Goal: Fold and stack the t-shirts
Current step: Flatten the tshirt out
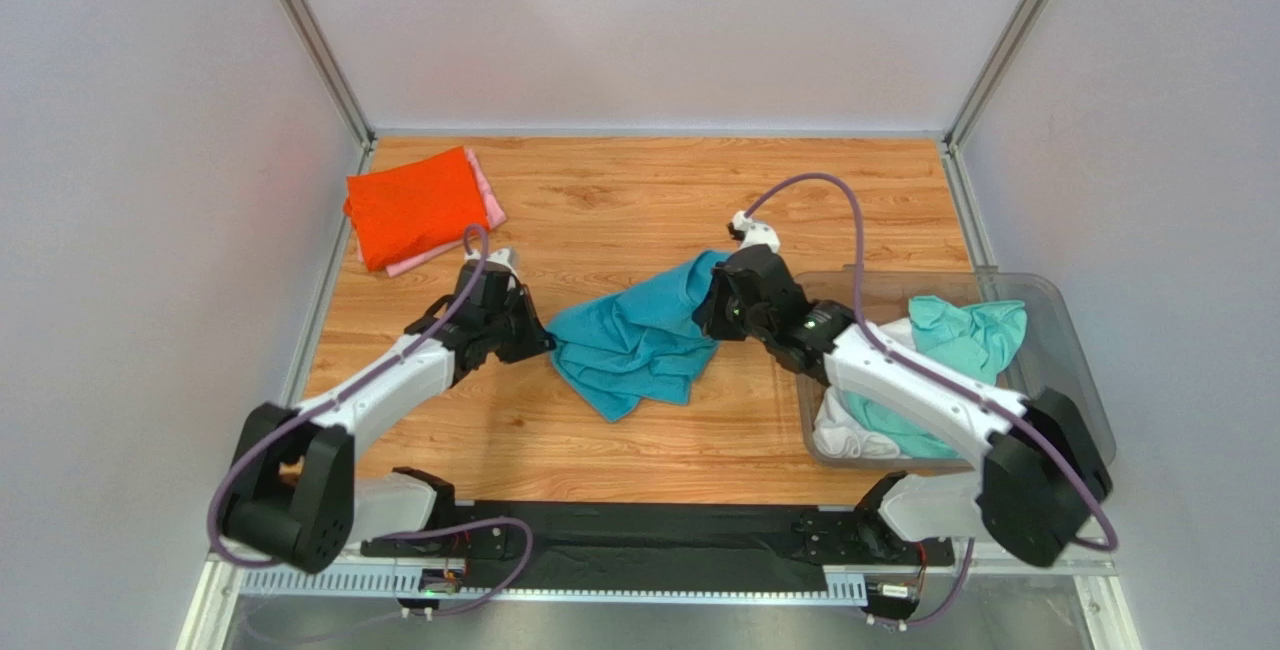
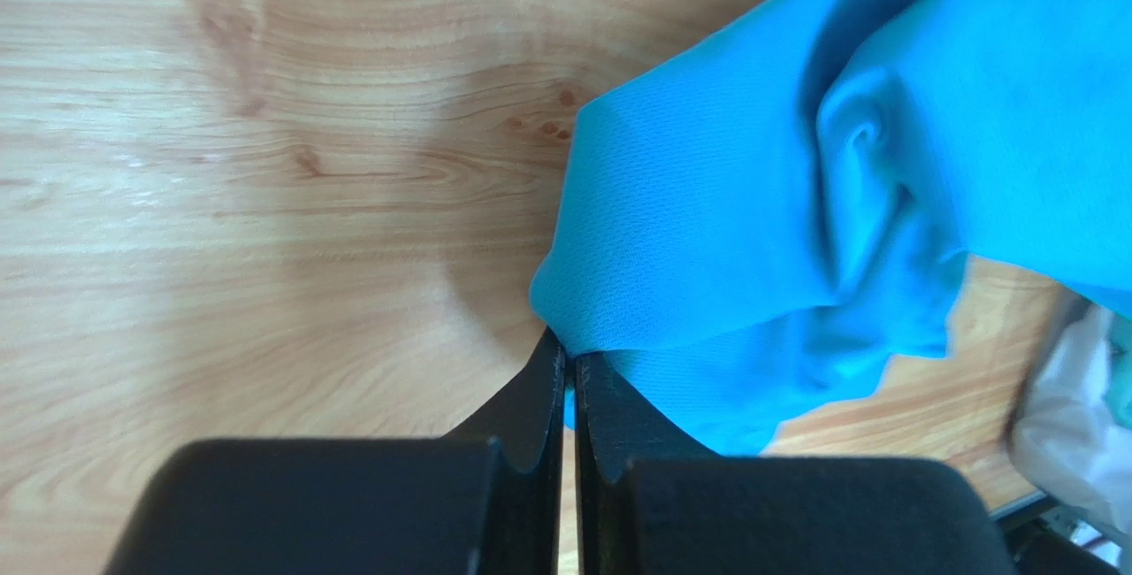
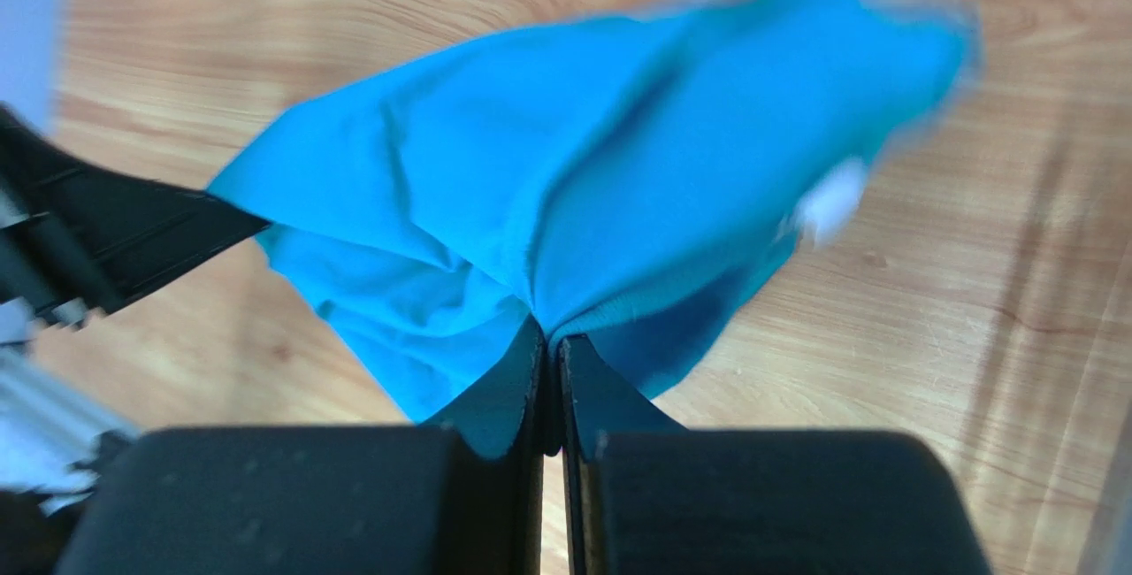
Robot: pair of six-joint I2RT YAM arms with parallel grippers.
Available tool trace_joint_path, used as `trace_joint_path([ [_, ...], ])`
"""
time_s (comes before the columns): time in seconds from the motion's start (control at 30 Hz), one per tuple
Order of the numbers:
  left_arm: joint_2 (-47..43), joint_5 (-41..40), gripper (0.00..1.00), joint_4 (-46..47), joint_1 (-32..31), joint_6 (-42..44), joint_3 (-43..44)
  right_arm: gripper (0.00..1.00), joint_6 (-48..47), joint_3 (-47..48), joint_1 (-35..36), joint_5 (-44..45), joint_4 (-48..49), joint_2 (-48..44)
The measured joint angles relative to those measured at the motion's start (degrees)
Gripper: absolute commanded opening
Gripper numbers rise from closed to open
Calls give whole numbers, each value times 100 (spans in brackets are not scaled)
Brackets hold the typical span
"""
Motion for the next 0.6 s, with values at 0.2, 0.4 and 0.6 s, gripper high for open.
trace_joint_path([
  [0.2,-1947,-273,0,-798,-2,-52,28,0,-232,-125,0,-446,-286,-1991],
  [0.4,-4127,-461,0,-1753,-13,-232,367,0,-350,13,2,-988,-841,-3484],
  [0.6,-5198,-466,0,-2575,-13,-293,1617,1,-367,667,2,-1703,-1285,-4262],
])
